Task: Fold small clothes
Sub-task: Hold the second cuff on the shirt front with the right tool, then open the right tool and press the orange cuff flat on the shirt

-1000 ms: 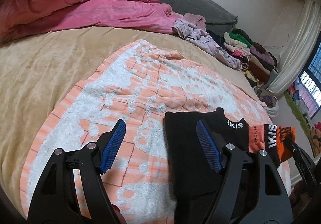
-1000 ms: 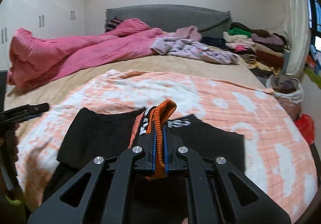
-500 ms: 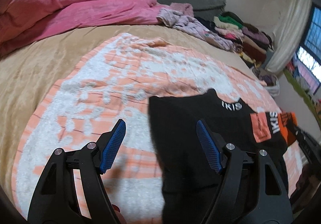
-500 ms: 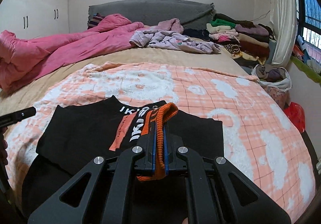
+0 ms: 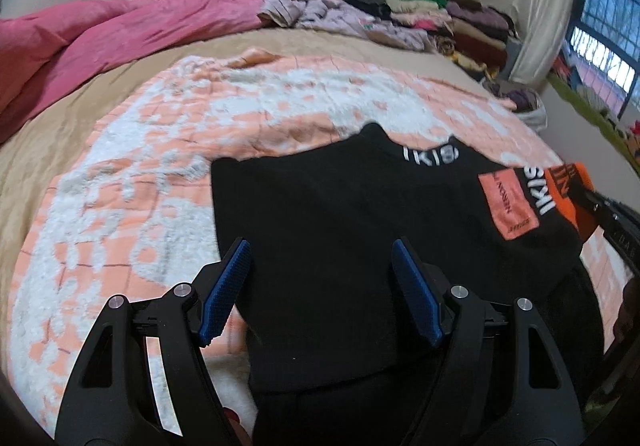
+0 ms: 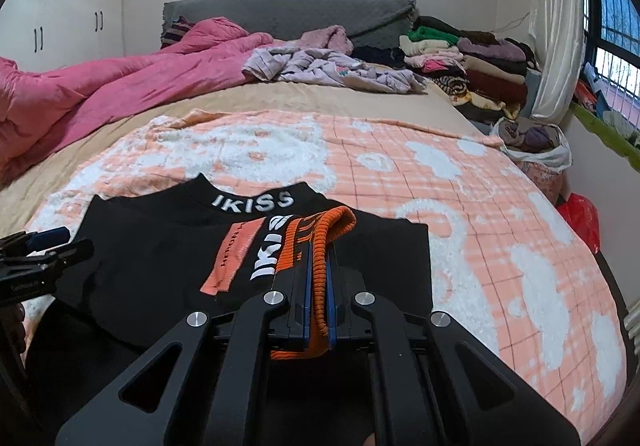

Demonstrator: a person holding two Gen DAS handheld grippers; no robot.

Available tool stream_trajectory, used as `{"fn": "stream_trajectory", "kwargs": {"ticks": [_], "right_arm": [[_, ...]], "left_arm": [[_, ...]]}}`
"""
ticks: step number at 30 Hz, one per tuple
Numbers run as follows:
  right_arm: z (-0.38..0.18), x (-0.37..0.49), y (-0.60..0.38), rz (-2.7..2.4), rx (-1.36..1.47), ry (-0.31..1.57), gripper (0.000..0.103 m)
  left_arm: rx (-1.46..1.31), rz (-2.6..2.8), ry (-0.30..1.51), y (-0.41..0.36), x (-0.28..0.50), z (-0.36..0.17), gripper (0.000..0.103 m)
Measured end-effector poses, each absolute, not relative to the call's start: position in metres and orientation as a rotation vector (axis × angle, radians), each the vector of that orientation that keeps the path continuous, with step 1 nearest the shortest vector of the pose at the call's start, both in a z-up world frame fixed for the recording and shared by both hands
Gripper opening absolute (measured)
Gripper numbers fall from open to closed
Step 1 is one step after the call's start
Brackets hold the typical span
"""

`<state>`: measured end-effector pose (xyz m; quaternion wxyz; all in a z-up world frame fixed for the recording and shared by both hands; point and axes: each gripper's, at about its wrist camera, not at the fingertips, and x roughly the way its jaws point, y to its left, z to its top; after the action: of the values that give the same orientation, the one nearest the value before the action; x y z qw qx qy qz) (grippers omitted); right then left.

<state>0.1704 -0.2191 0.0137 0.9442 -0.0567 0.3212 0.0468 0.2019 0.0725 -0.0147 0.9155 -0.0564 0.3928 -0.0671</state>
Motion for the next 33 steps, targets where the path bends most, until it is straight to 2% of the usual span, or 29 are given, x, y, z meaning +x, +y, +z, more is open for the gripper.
{"fn": "stream_trajectory", "kwargs": {"ticks": [3,5,6,18,26,31,33], "right_arm": [[0.005,0.174,-0.223,0.038,-0.13,0.694,0.008],[0.002,0.173,-0.23,-0.002,-0.12,0.694,0.023],[-0.001,0.173,-0.235,-0.002,-0.099,0.704,0.025],[-0.009,0.153,-0.224,0.133,-0.066,0.734,0.03],[-0.004,0.147,-0.204,0.198,-0.076,0.719,0.035],[-0.01,0.154,-0.195,0.23,-0.114,0.738,0.045],[-0.026,0.163,-0.194,0.202,-0.155,0.798,0.045]], "left_arm": [[-0.082,-0.142,0.85,0.065,0.205,-0.025,0.065],[-0.063,-0.138,0.858,0.062,0.205,-0.028,0.065],[-0.06,-0.138,0.858,0.062,0.204,-0.028,0.065],[-0.031,-0.226,0.831,0.039,0.19,-0.015,0.065],[0.008,-0.218,0.91,0.029,0.195,-0.039,0.065],[0.011,-0.22,0.908,0.03,0.194,-0.038,0.065],[0.017,-0.219,0.906,0.03,0.192,-0.038,0.065]]}}
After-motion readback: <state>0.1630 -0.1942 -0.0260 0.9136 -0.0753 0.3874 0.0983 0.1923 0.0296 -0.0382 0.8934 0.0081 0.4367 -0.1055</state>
